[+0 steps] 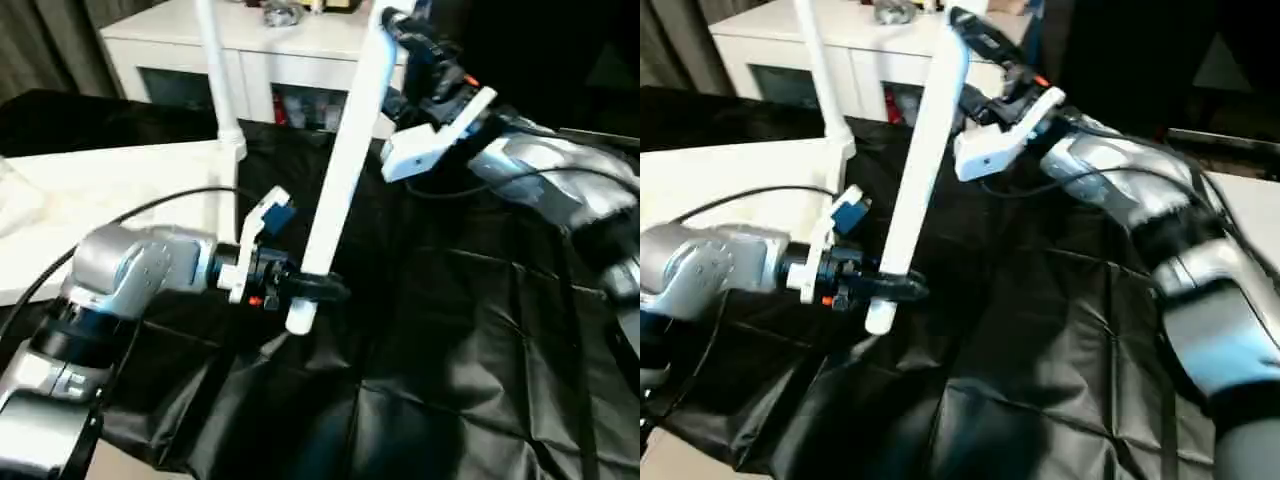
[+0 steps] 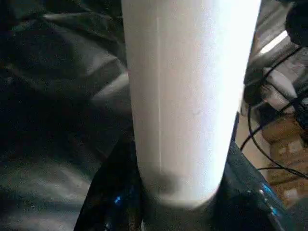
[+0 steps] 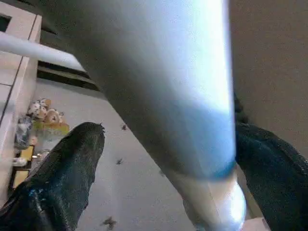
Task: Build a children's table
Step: Pick table leg
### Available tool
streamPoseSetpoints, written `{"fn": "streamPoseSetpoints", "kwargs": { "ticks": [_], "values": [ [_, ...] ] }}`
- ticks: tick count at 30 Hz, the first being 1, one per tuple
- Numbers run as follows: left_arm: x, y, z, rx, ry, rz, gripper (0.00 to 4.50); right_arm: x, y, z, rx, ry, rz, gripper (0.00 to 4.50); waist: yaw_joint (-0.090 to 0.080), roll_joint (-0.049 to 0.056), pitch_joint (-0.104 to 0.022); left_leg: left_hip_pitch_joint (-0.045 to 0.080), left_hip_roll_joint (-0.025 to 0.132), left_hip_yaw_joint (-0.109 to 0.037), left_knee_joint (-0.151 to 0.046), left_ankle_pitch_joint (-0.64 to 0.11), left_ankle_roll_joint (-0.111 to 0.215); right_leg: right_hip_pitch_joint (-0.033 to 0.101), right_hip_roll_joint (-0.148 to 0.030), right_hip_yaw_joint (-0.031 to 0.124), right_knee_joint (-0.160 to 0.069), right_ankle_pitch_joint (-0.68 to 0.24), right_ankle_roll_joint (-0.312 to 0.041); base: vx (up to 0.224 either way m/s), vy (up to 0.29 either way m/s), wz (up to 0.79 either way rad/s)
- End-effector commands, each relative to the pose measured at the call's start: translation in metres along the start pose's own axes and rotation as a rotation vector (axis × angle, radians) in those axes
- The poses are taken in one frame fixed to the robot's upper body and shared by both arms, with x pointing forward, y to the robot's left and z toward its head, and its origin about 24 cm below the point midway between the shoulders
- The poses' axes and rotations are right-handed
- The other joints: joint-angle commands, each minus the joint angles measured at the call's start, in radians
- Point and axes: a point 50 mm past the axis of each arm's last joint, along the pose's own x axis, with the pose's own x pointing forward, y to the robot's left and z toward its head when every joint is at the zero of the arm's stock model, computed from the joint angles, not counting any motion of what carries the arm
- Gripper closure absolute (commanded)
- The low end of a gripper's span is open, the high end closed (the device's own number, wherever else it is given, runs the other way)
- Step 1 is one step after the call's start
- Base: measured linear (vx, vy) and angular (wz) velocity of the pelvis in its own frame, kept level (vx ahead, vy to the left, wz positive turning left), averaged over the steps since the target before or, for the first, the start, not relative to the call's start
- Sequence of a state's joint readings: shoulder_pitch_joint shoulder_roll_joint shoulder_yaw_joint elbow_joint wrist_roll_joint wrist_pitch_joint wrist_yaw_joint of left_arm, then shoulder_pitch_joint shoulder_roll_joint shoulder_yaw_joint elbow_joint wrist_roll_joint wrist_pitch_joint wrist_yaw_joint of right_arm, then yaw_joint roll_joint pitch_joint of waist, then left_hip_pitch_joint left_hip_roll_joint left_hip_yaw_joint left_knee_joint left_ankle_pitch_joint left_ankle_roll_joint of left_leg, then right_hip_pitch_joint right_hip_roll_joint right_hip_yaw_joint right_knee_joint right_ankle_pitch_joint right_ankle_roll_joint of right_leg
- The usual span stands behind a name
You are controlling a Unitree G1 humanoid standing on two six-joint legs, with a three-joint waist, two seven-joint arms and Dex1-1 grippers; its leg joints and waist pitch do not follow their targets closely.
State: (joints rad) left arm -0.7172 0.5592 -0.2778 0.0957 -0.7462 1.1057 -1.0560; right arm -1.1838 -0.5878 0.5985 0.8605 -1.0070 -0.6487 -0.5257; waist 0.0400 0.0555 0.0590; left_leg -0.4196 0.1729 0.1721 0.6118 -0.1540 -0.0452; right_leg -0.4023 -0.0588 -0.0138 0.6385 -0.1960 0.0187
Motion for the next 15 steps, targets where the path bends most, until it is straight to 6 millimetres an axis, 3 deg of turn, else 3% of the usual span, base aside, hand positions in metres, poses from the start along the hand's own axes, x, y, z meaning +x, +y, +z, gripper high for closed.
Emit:
{"fn": "streamPoseSetpoints", "kwargs": {
  "ticks": [1, 3, 4, 9, 10, 15],
  "values": [
    [0.002, -0.001, 0.003, 0.019, 0.018, -0.007, 3.07, 0.006, -0.001, 0.001, -0.032, -0.033, 0.014, 0.0, -0.005, 0.007, -0.071, 0.04, 0.014, -0.011, -0.054, -0.312, -0.066, 0.039, -0.038, 0.019, -0.07, -0.157, -0.194, 0.0, 0.0, 0.0],
    [0.003, -0.001, 0.002, 0.022, 0.029, -0.013, 3.07, 0.008, 0.001, 0.001, -0.046, -0.043, 0.025, 0.0, -0.011, 0.006, -0.068, 0.039, 0.013, -0.012, -0.054, -0.331, -0.065, 0.038, -0.037, 0.017, -0.069, -0.171, -0.2, 0.0, 0.0, 0.0],
    [0.003, -0.001, 0.002, 0.023, 0.03, -0.013, 3.07, 0.008, 0.001, 0.001, -0.045, -0.043, 0.023, 0.27, -0.011, 0.007, -0.068, 0.04, 0.014, -0.012, -0.053, -0.333, -0.064, 0.038, -0.038, 0.018, -0.07, -0.177, -0.198, 0.0, 0.0, 0.0],
    [0.004, 0.0, 0.002, 0.034, 0.043, -0.014, 3.07, 0.008, 0.006, -0.001, -0.039, -0.062, 0.064, 0.54, -0.013, 0.007, -0.067, 0.04, 0.015, -0.013, -0.051, -0.341, -0.057, 0.033, -0.038, 0.019, -0.069, -0.206, -0.2, 0.0, 0.0, 0.0],
    [0.004, 0.0, 0.002, 0.034, 0.044, -0.014, 3.07, 0.008, 0.006, -0.001, -0.039, -0.063, 0.064, 0.78, -0.014, 0.006, -0.065, 0.039, 0.014, -0.012, -0.052, -0.35, -0.057, 0.032, -0.037, 0.018, -0.071, -0.216, -0.199, 0.0, 0.0, 0.0],
    [0.004, 0.003, -0.002, 0.048, 0.069, -0.001, 3.07, 0.007, 0.012, -0.001, -0.047, -0.075, 0.102, 1.16, -0.015, 0.005, -0.064, 0.041, 0.015, -0.014, -0.052, -0.374, -0.06, 0.03, -0.038, 0.02, -0.072, -0.242, -0.19, 0.0, 0.0, 0.0]
  ]
}}
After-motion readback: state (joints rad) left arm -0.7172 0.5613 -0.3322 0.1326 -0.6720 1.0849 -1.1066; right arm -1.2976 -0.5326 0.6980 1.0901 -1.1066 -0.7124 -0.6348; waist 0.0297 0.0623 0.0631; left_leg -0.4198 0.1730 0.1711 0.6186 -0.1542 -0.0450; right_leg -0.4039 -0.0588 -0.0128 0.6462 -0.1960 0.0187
